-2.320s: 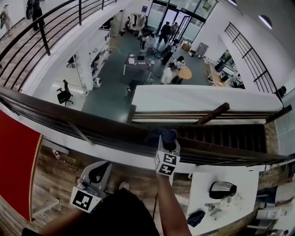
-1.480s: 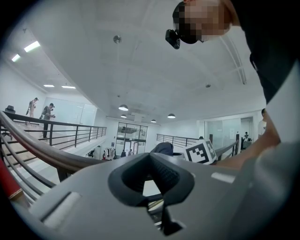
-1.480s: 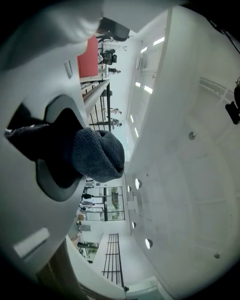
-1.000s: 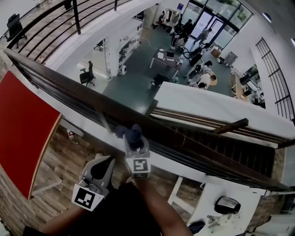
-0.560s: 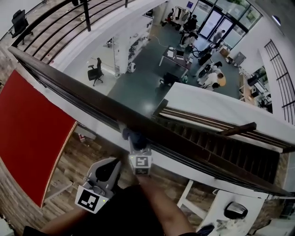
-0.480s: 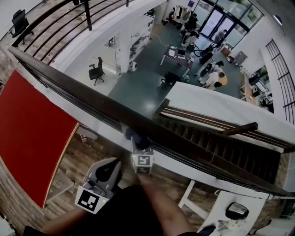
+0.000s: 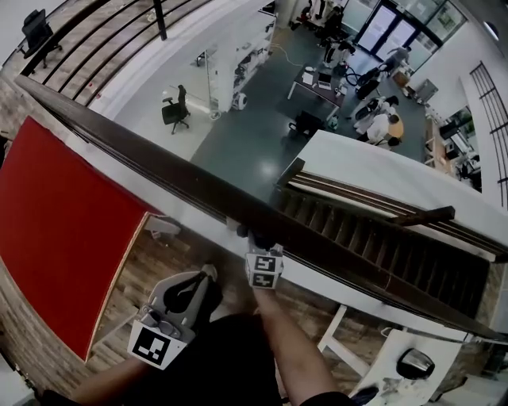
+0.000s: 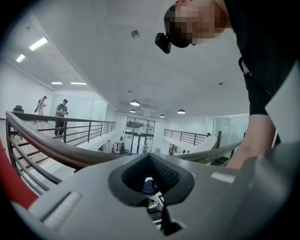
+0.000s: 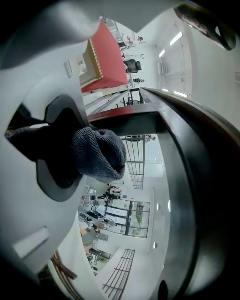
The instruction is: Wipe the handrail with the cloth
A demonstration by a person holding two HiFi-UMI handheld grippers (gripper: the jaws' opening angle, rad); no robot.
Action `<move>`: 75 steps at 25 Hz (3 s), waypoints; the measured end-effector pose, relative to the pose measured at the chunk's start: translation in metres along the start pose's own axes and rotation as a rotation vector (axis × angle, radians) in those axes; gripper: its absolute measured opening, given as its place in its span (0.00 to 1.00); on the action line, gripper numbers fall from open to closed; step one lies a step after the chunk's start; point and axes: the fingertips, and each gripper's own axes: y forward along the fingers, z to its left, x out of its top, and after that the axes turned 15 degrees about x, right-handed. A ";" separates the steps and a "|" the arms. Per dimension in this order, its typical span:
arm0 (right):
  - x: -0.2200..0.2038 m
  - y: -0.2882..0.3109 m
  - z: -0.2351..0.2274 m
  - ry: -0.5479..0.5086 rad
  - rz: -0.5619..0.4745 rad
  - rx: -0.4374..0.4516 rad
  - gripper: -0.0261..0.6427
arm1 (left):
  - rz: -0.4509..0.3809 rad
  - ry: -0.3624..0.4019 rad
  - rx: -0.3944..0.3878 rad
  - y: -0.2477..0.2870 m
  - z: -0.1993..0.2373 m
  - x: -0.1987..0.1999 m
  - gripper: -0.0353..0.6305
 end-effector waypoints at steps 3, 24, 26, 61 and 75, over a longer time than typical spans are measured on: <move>-0.008 0.006 0.004 -0.014 0.029 0.004 0.27 | 0.001 -0.002 0.003 -0.001 0.002 -0.002 0.05; -0.027 -0.004 -0.017 0.011 0.092 0.006 0.27 | 0.008 0.010 0.020 -0.015 -0.009 -0.005 0.05; -0.028 -0.007 -0.021 0.018 0.087 -0.004 0.27 | 0.010 0.011 0.025 -0.016 -0.009 -0.005 0.05; -0.058 -0.061 -0.069 0.099 0.077 -0.064 0.27 | 0.008 0.015 -0.036 -0.005 -0.055 -0.005 0.05; -0.067 -0.086 -0.090 0.087 0.087 -0.061 0.27 | 0.009 0.026 -0.043 -0.004 -0.073 -0.004 0.05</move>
